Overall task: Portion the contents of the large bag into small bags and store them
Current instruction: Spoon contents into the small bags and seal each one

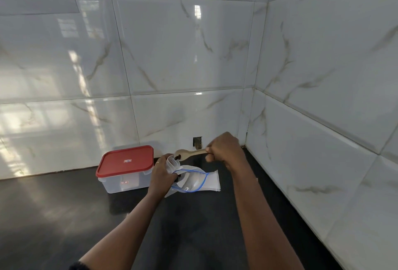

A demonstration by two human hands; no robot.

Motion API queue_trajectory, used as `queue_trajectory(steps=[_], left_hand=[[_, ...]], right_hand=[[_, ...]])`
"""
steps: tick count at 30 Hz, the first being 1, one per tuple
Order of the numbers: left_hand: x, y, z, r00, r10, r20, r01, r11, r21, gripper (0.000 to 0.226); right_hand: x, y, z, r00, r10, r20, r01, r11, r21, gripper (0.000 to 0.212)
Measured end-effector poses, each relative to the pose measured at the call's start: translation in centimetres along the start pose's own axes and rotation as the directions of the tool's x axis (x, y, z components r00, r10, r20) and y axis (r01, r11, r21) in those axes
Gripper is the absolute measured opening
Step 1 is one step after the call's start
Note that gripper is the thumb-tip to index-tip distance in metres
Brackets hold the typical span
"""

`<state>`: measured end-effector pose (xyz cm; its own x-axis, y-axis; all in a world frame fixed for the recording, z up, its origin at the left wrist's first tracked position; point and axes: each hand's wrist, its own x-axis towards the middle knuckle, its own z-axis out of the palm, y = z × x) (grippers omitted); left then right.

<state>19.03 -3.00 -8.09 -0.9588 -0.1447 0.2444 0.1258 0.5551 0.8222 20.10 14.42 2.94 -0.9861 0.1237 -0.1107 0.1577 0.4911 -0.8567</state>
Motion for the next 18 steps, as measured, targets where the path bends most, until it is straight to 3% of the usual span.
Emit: queue_trajectory(steps=[4,12,18], left_hand=[[0.1,-0.2,0.2,1.0,-0.026,0.005,0.026,1.0,0.001,0.056],[0.3,-0.2,0.1,0.998,-0.054,-0.035,0.055,0.998,0.022,0.059],[0.2,-0.2,0.1,0.997,-0.046,-0.06,0.045,0.999,-0.009,0.052]], right_hand=[[-0.9,-0.3,1.9,0.984,-0.176,0.018,0.176,0.96,-0.218,0.02],[-1.5,-1.1,2.9,0.938,-0.339,0.071,0.344,0.892,-0.292,0.023],[-1.8,-1.2,2.8,0.932,-0.347,0.104,0.362,0.873,-0.329,0.025]])
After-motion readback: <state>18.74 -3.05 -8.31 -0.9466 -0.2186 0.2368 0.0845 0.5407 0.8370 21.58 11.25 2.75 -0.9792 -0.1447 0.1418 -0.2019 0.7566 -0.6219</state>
